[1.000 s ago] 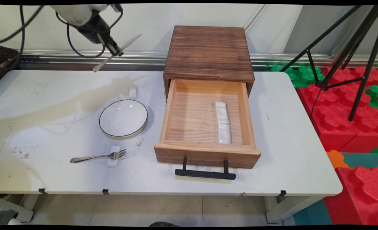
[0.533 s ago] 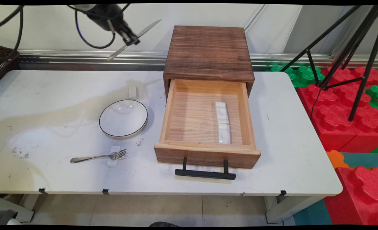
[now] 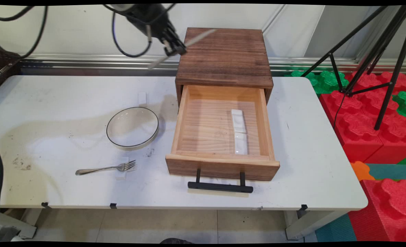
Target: Place the picked object into the drawer
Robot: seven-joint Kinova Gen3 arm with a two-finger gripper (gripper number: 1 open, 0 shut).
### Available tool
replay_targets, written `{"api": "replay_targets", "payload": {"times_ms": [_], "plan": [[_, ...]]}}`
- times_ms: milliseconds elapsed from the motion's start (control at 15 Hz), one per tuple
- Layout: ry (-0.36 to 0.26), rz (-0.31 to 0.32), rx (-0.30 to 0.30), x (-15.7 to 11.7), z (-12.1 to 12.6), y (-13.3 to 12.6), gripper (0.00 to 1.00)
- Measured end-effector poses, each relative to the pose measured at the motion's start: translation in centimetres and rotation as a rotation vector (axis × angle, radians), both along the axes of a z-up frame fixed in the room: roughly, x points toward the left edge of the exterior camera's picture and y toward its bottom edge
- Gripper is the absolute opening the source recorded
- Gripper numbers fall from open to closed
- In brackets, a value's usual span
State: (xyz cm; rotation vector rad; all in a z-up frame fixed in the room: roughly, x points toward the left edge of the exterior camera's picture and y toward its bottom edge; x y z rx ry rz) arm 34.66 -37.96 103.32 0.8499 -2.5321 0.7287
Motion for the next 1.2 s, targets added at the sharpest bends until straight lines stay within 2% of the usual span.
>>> {"api": "replay_targets", "payload": {"times_ms": [200,533,1200], "plan": [[0.021,-0.082,0.023,-3.2,-0.5,-0.7,0.0],[0.037,-0.165,0.069,-6.4,-2.9,-2.3,0.0],[0.062,-0.257,0.146,-7.9,-9.9,-5.4,0.0]]}}
